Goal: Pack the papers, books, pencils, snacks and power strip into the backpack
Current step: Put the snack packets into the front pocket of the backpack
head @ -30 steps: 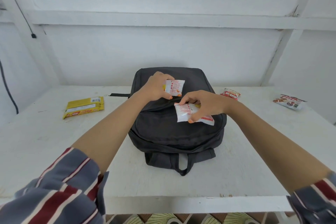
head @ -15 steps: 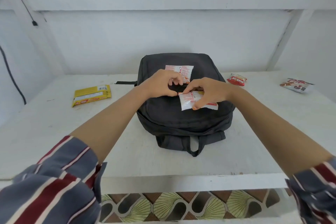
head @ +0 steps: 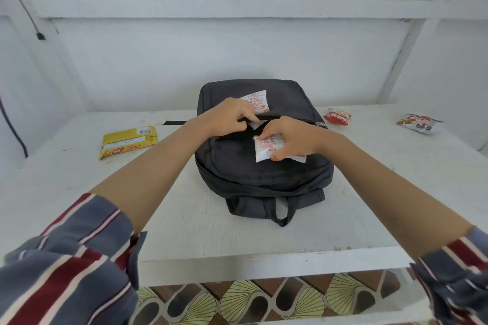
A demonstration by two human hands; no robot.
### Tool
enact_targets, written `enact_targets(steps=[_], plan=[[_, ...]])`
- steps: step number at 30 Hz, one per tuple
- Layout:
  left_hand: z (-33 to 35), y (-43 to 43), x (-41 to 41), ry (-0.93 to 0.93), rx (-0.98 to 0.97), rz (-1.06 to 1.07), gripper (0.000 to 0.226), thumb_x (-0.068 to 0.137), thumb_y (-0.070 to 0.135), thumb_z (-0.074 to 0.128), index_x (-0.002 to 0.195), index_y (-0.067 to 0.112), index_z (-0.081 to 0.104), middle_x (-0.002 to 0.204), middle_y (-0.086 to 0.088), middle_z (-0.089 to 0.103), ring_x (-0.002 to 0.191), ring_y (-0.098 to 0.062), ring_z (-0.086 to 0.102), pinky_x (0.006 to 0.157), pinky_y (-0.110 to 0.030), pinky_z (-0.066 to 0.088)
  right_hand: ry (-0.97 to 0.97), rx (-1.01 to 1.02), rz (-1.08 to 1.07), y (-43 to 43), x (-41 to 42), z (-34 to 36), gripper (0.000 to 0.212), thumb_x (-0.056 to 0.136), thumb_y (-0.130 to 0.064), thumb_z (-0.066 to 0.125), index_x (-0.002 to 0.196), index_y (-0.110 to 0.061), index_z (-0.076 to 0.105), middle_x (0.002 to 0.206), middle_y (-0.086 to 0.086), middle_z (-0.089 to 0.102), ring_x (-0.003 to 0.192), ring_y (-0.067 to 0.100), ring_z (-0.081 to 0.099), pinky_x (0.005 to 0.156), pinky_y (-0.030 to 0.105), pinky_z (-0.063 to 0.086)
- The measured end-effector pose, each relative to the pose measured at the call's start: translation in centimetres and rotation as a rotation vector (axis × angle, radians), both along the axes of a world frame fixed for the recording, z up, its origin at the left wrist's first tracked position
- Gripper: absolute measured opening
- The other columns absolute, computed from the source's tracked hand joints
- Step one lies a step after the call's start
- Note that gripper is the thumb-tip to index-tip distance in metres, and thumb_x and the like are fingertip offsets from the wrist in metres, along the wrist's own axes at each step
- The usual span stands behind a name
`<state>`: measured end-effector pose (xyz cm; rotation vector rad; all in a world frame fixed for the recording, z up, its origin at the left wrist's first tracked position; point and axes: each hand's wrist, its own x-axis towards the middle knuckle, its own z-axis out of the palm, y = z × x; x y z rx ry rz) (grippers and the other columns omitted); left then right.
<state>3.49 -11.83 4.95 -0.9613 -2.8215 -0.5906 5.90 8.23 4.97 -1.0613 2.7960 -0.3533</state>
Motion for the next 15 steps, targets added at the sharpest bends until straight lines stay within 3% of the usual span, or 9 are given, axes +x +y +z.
enact_targets(steps=[3, 5, 7, 8, 10, 12, 15], plan=[[0.3, 0.0, -0.1, 0.009, 0.0, 0.011, 0.042, 0.076, -0.01, 0.054, 0.109, 0.011, 0.07, 0.103, -0.019, 0.065, 0.095, -0.034, 0.057, 0.088, -0.042, 0.042, 0.092, 0.01, 0.075, -0.8, -0.3, -0.1, 0.039, 0.077, -0.015, 0.065, 0.116, -0.01, 0.064, 0.117, 0.004, 0.061, 0.105, 0.018, 0.052, 0.093, 0.027, 0.04], [0.4, 0.0, -0.1, 0.006, 0.027, 0.018, 0.042, 0.075, -0.01, 0.055, 0.108, 0.011, 0.071, 0.102, -0.019, 0.065, 0.094, -0.034, 0.058, 0.087, -0.04, 0.042, 0.148, 0.028, 0.16, -1.6, -0.2, -0.1, 0.023, 0.075, -0.009, 0.061, 0.096, -0.004, 0.068, 0.09, 0.004, 0.062, 0.079, 0.012, 0.051, 0.075, 0.015, 0.037], [0.4, 0.0, 0.0, -0.005, 0.052, 0.026, 0.043, 0.074, -0.01, 0.055, 0.107, 0.012, 0.071, 0.101, -0.017, 0.065, 0.092, -0.033, 0.058, 0.086, -0.036, 0.042, 0.195, 0.037, 0.19, -2.1, -0.3, -0.2, 0.01, 0.076, -0.005, 0.058, 0.084, -0.004, 0.064, 0.081, 0.002, 0.057, 0.071, 0.008, 0.04, 0.071, 0.014, 0.033], [0.4, 0.0, -0.1, -0.008, 0.057, 0.03, 0.044, 0.074, -0.01, 0.055, 0.107, 0.013, 0.071, 0.101, -0.016, 0.065, 0.092, -0.032, 0.058, 0.086, -0.035, 0.041, 0.213, 0.025, 0.178, -2.3, -0.4, -0.4, 0.009, 0.078, -0.006, 0.056, 0.085, -0.005, 0.062, 0.087, 0.003, 0.06, 0.076, 0.012, 0.044, 0.074, 0.02, 0.037], [0.4, 0.1, -0.1, -0.003, 0.056, 0.029, 0.044, 0.074, -0.009, 0.054, 0.108, 0.013, 0.071, 0.099, -0.016, 0.065, 0.092, -0.031, 0.058, 0.084, -0.031, 0.041, 0.258, 0.013, 0.103, -2.3, -0.7, -0.6, 0.025, 0.085, -0.01, 0.054, 0.108, -0.012, 0.063, 0.114, 0.001, 0.061, 0.101, 0.022, 0.052, 0.081, 0.04, 0.046], [0.4, 0.2, -0.1, 0.004, 0.064, 0.025, 0.044, 0.076, -0.008, 0.054, 0.11, 0.014, 0.07, 0.1, -0.014, 0.065, 0.092, -0.029, 0.058, 0.083, -0.024, 0.04, 0.273, 0.053, -0.019, -2.1, -0.5, -0.5, 0.044, 0.087, -0.012, 0.056, 0.13, -0.021, 0.052, 0.134, -0.005, 0.052, 0.122, 0.019, 0.045, 0.09, 0.041, 0.045], [0.5, 0.2, -0.3, -0.009, 0.07, 0.028, 0.043, 0.078, -0.008, 0.055, 0.112, 0.013, 0.069, 0.105, -0.011, 0.066, 0.097, -0.026, 0.058, 0.09, -0.025, 0.04, 0.269, -0.013, -0.026, -1.6, -0.1, -0.5, 0.056, 0.082, -0.015, 0.065, 0.135, -0.024, 0.049, 0.14, -0.006, 0.047, 0.128, 0.016, 0.042, 0.097, 0.038, 0.042]])
